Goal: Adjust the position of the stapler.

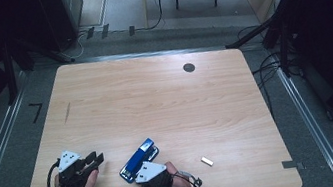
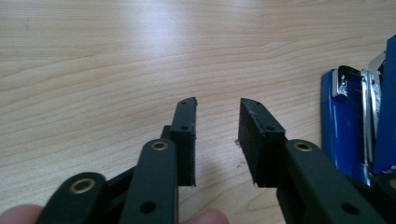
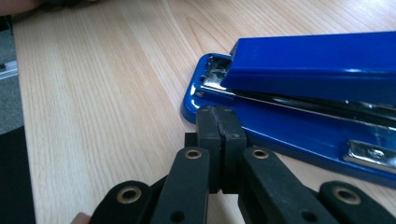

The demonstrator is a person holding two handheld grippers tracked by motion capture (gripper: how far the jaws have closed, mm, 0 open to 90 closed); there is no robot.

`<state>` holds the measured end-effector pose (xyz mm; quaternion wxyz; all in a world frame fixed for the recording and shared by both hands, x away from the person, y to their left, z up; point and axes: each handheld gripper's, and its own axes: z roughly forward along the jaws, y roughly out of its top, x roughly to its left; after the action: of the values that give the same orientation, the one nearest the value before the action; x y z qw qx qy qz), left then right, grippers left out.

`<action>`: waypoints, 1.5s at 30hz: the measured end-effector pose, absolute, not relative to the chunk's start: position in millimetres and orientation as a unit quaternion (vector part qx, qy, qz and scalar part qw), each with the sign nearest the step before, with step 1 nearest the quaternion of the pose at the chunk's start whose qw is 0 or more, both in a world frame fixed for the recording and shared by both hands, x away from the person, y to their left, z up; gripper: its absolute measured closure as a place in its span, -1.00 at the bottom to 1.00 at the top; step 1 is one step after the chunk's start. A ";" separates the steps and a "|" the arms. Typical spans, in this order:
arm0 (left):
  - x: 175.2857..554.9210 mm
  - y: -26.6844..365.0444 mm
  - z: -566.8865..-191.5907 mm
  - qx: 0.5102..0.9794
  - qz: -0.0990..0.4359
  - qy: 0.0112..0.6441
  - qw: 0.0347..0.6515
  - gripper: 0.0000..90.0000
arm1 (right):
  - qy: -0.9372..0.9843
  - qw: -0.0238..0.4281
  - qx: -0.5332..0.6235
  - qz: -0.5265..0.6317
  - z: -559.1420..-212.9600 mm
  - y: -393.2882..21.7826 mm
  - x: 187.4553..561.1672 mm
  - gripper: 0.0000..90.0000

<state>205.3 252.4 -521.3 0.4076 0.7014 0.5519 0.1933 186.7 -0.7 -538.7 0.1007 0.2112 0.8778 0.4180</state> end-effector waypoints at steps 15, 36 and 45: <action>202.4 257.9 -517.8 0.685 0.203 0.560 0.419 0.45 | 0.875 0.108 0.222 0.416 -537.8 27.9 196.1 1.00; 201.1 231.3 -522.3 0.737 0.164 0.514 0.407 1.00 | 0.858 0.132 0.261 0.422 -533.6 31.3 226.0 1.00; 201.9 222.4 -526.2 0.745 0.156 0.517 0.392 1.00 | 0.844 0.168 0.276 0.427 -523.6 -26.8 225.1 1.00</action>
<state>201.9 222.4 -526.2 0.3921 0.7450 0.5166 0.1562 225.1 -26.8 -523.6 0.1684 0.2764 0.8444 0.4269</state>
